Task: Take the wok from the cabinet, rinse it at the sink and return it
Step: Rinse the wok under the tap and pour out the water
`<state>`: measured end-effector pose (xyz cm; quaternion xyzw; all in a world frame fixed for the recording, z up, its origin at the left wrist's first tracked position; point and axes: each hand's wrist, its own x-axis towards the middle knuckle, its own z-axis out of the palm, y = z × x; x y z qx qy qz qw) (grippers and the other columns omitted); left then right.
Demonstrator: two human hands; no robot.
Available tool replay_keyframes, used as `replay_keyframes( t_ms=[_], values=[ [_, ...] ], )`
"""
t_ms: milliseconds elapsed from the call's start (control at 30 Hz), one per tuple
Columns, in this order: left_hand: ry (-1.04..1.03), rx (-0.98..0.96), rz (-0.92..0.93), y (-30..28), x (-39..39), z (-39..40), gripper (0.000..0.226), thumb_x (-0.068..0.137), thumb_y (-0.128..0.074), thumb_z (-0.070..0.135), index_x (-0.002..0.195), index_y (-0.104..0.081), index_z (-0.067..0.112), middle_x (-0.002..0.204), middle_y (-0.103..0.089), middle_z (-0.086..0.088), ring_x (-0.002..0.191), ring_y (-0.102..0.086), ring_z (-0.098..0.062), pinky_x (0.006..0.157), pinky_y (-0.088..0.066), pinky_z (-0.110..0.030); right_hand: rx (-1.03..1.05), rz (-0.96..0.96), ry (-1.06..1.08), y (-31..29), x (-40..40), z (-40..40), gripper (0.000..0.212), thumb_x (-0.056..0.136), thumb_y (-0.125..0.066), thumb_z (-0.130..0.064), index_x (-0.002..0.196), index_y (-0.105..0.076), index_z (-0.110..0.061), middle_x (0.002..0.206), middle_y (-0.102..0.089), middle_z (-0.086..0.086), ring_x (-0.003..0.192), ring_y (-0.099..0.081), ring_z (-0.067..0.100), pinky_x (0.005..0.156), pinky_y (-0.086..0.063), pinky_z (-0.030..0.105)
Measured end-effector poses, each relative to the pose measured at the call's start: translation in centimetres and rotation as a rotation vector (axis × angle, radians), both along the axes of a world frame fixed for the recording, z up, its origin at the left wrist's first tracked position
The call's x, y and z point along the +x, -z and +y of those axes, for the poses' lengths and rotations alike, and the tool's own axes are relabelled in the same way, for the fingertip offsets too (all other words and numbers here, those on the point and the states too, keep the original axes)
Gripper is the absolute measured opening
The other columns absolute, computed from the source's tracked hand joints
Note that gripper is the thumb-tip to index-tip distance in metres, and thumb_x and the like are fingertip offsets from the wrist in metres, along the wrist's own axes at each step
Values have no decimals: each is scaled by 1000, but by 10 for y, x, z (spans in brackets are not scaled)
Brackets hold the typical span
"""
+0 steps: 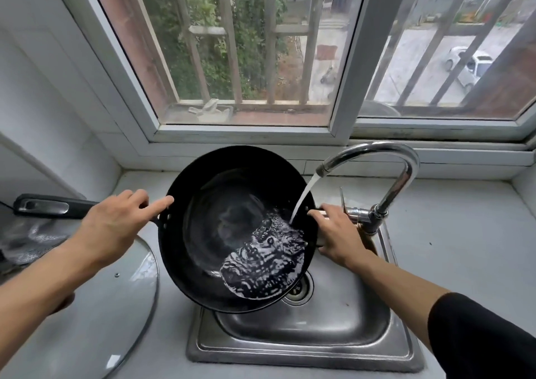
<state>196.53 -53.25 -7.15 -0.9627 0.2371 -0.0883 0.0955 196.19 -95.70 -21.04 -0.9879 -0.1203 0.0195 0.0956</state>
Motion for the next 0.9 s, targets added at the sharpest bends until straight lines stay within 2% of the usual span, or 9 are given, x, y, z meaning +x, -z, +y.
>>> replay_keyframes(
  t_ms=[167,300,500,633,733,900],
  values=[
    [-55,17,44,-4,-6,8,85,50,-64,-28,122,-64,18,74,-53,-9,57,-48,-30,40,-42,-33,18,38,-25,3,5,8,78,60,-81,-19,130,-46,-21,130,-46,11,117,-44,30,91,-49,40],
    [-55,35,74,-4,-9,12,86,51,-60,-27,123,-63,19,76,-53,-9,58,-48,-29,42,-45,-35,12,77,-47,7,5,11,80,60,-80,-19,131,-44,-23,129,-44,9,116,-44,28,90,-47,35],
    [-16,42,93,-6,-12,17,88,49,-59,-27,122,-60,22,73,-49,-5,55,-46,-26,41,-35,-29,20,137,-83,17,0,13,86,58,-83,-25,133,-41,-26,129,-44,5,118,-42,25,93,-45,32],
    [-9,71,113,-7,-14,21,89,47,-65,-24,121,-62,23,73,-51,-2,55,-47,-25,42,-30,-27,38,159,-113,21,-2,15,87,57,-84,-32,133,-41,-25,129,-45,6,117,-43,27,94,-47,36],
    [0,75,150,-8,-17,21,88,46,-70,-22,122,-64,22,72,-51,-2,55,-48,-24,38,-38,-29,45,180,-147,23,-5,12,87,57,-83,-37,133,-43,-25,124,-47,2,114,-43,25,90,-47,35],
    [14,47,207,-5,-23,15,87,43,-74,-21,118,-66,21,68,-50,0,53,-40,-18,35,-42,-31,1,247,-179,24,-8,1,90,55,-83,-30,134,-41,-27,124,-46,-1,114,-42,23,93,-47,36]
  ],
)
